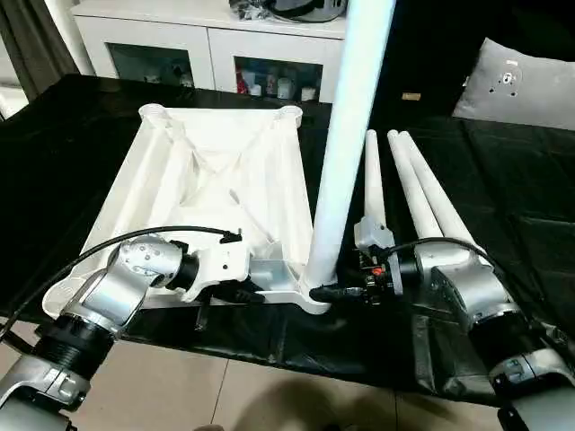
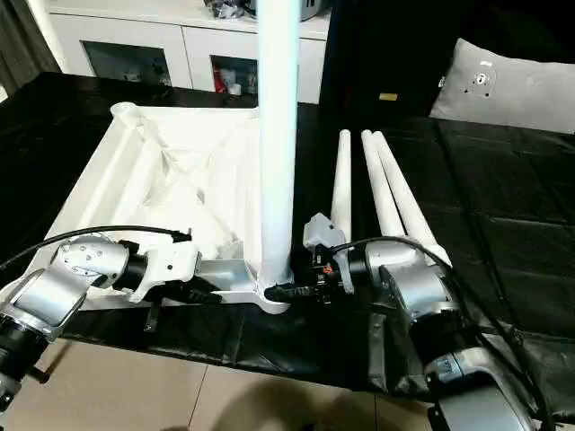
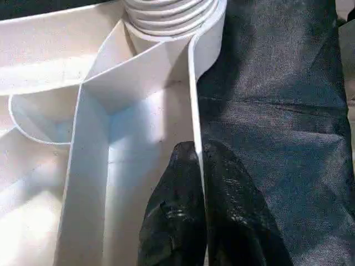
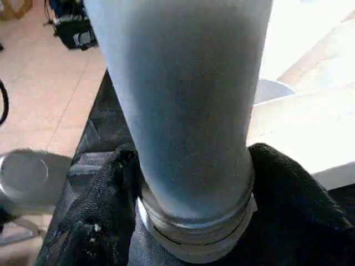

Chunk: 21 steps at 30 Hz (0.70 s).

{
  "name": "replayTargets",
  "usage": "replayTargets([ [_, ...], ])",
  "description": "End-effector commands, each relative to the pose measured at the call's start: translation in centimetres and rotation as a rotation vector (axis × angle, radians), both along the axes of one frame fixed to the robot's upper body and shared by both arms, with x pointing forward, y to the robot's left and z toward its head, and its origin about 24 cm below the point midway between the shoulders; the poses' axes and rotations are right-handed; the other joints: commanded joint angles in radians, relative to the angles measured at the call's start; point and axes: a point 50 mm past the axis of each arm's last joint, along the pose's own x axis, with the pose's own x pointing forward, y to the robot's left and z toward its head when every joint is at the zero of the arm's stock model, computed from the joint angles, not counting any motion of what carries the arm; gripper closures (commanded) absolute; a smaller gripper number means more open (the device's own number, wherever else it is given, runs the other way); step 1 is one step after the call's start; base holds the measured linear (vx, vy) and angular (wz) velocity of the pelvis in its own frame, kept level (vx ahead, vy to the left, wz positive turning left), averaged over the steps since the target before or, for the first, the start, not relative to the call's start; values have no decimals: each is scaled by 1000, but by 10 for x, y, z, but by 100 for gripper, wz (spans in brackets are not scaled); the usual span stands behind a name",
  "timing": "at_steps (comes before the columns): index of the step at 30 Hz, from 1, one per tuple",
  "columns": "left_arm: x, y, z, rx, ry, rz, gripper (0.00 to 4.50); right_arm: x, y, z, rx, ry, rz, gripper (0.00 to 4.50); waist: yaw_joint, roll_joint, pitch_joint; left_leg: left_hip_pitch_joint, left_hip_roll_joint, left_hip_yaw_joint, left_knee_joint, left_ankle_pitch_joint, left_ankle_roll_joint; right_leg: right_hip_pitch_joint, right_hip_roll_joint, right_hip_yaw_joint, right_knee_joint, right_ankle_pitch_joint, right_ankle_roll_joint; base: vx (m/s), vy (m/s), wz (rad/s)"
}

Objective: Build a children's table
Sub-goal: Rotate leg to tighten

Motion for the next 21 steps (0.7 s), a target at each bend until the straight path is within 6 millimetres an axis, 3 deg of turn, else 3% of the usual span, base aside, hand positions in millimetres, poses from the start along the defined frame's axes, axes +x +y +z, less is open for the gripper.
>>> replayTargets([
  [1,-9,-11,-8,-27,51,24,450,-4,10,-6,24,43,-27,182,1,9,-71,-18,6,26,-69,-135,66,76,-48,60,-45,-241,-195,0,0,0],
  [3,-9,-12,-9,-39,54,73,450,-4,16,-10,18,46,-72,183,-4,9,-67,-18,3,27,-70,-148,62,73,-46,58,-51,-273,-189,0,0,0],
  [5,-8,-14,-8,-60,41,181,450,1,28,-18,7,44,-192,183,-15,8,-59,-19,0,27,-74,-195,48,71,-46,56,-61,-361,-160,0,0,0],
  [6,-4,-18,-5,-96,29,273,450,6,38,-22,24,58,-278,183,-26,3,-56,-19,-6,25,-75,-230,36,74,-46,50,-70,-448,-125,0,0,0],
  [7,-1,-21,-3,-122,25,330,450,9,45,-23,39,70,-326,183,-32,5,-54,-16,-7,25,-74,-250,29,70,-47,47,-76,-490,-109,0,0,0],
  [9,2,-28,1,-159,21,403,450,14,56,-24,59,99,-404,184,-56,6,-48,-1,-22,23,-59,-316,23,58,-46,20,-113,-656,-31,-58,3,-10],
  [10,3,-37,4,-179,15,442,450,18,65,-25,64,115,-478,184,-67,0,-49,-3,-22,21,-56,-324,26,59,-47,11,-119,-675,-7,-60,6,-9],
  [11,3,-41,6,-184,10,454,450,20,69,-26,63,121,-508,184,-72,3,-47,-2,-22,18,-55,-337,25,57,-46,3,-124,-686,1,-54,6,-8],
  [12,3,-47,7,-188,1,467,450,22,74,-27,59,128,-546,184,-82,8,-45,7,-24,15,-49,-375,31,52,-43,-14,-142,-705,27,0,0,0],
  [13,3,-50,7,-189,-3,474,450,23,76,-28,52,128,-562,184,-91,17,-45,15,-19,10,-49,-413,38,53,-43,-27,-150,-684,29,0,0,0],
  [14,3,-51,7,-190,-4,477,450,23,76,-28,50,128,-566,184,-97,20,-43,16,-14,5,-54,-439,45,58,-41,-36,-153,-664,29,0,0,0],
  [15,3,-53,8,-190,-7,483,450,23,78,-29,49,128,-570,128,-103,33,-39,8,8,-7,-73,-511,49,78,-39,-46,-144,-610,30,0,0,0],
  [16,4,-55,8,-190,-11,489,450,23,79,-29,51,131,-571,114,-99,37,-38,1,48,-21,-105,-611,52,102,-39,-27,-91,-488,5,0,0,0],
  [17,6,-56,9,-198,-20,515,450,23,79,-29,49,122,-571,114,-90,38,-33,-5,63,-26,-123,-656,49,109,-39,-10,-61,-441,-10,-52,-37,-2],
  [18,7,-56,10,-199,-26,520,450,22,78,-29,50,118,-566,114,-75,32,-25,8,65,-19,-136,-716,35,97,-37,13,-42,-435,-29,-22,-72,8],
  [19,8,-55,10,-195,-32,527,450,22,76,-29,52,116,-559,104,-76,21,-23,30,43,-5,-118,-711,30,71,-36,10,-78,-518,-23,-22,-72,8],
  [20,9,-54,9,-186,-38,532,450,21,73,-29,50,101,-550,86,-86,4,-23,92,-36,25,-23,-572,23,1,-48,-43,-182,-784,43,0,0,0],
  [21,9,-53,9,-173,-45,537,450,21,71,-29,47,89,-545,86,-96,-3,-21,82,-53,32,0,-499,33,-1,-50,-70,-198,-852,84,0,0,0],
])
